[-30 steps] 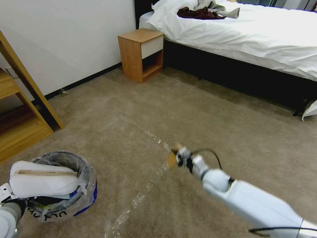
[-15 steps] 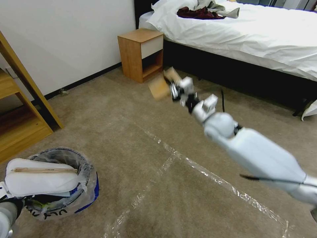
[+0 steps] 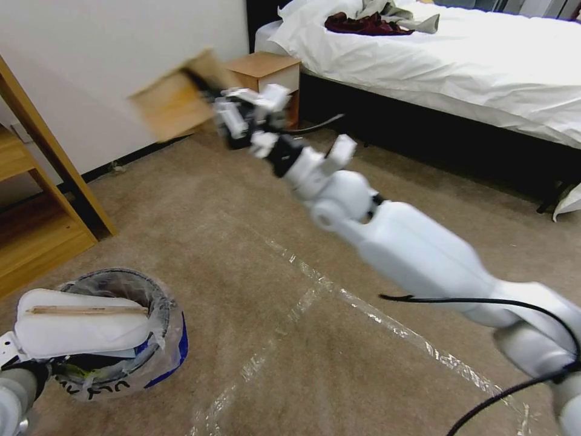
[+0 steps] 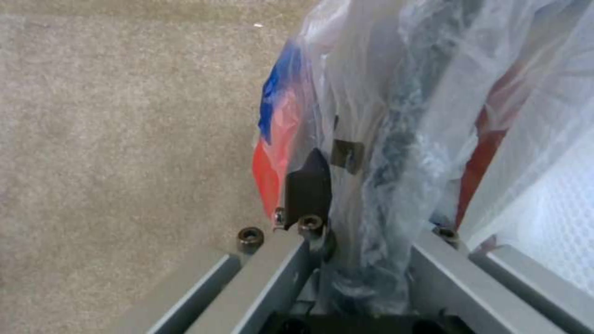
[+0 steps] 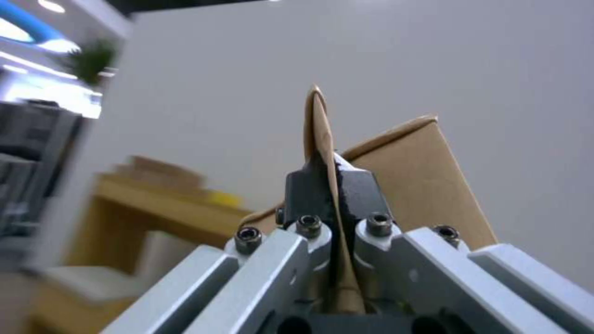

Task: Pick up the trash bin and place the garbage on the floor into it.

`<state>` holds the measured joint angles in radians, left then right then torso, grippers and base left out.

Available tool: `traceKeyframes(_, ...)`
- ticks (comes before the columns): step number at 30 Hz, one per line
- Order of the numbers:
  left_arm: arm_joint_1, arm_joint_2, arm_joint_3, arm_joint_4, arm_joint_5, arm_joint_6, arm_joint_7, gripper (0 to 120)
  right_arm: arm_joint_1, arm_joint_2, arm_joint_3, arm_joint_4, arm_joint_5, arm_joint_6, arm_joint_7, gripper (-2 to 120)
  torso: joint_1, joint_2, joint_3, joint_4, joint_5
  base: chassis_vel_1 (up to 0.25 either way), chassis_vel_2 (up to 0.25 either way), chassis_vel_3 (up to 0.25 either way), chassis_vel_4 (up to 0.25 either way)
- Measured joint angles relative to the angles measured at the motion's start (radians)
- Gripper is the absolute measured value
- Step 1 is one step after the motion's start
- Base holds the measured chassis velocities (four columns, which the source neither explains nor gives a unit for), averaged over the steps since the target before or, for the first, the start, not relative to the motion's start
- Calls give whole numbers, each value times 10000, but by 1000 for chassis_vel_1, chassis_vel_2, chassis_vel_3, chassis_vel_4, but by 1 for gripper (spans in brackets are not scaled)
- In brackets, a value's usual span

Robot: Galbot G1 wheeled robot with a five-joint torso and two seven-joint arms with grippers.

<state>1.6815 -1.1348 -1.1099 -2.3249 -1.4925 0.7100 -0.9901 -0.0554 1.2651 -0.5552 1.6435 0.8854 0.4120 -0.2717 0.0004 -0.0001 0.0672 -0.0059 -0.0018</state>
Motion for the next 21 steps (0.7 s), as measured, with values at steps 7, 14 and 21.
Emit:
traceKeyframes(7,-29,-86,88,-54,-13,7,-40,0,-11,1200,-1511,-680,-282,175,-222,0,0,0,0,-1,1,0,0,0,0)
traceKeyframes(14,78,-139,-14,-121,-44,6,-53,0,-348,1983,-2412,-1671,-667,378,-452,0,0,0,0,-3,2,0,0,0,0)
traceKeyframes(21,84,-175,-13,-182,-40,7,-80,0,-890,2487,-2948,-2780,-1460,700,-682,0,1,0,0,-3,3,0,0,0,0)
